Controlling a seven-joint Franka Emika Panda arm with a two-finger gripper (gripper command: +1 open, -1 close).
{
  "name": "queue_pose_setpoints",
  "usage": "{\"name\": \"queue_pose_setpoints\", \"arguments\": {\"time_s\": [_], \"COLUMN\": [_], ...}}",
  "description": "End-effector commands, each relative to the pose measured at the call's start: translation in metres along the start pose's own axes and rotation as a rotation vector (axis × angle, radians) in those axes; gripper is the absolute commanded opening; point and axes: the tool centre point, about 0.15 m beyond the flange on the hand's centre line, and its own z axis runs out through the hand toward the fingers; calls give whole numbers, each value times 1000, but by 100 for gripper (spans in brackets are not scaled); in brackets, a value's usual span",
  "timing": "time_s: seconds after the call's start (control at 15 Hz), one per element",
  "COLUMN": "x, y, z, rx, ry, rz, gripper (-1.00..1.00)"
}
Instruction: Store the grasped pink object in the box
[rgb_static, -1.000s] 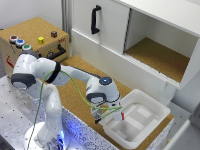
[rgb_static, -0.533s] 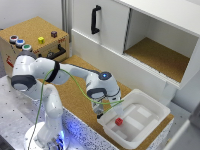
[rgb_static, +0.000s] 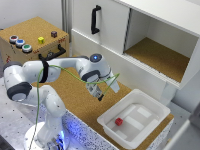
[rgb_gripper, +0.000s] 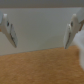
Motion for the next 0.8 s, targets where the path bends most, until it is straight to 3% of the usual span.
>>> {"name": "queue_pose_setpoints", "arguments": {"time_s": [0.0, 0.27, 0.73], "x": [7, -1, -13], "y": [-109, -215, -395], "z": [12, 9, -41], "rx": [113, 261, 491], "ry": [-89, -114, -108], "rz": [-263, -477, -855], "gripper": [100, 100, 100]}}
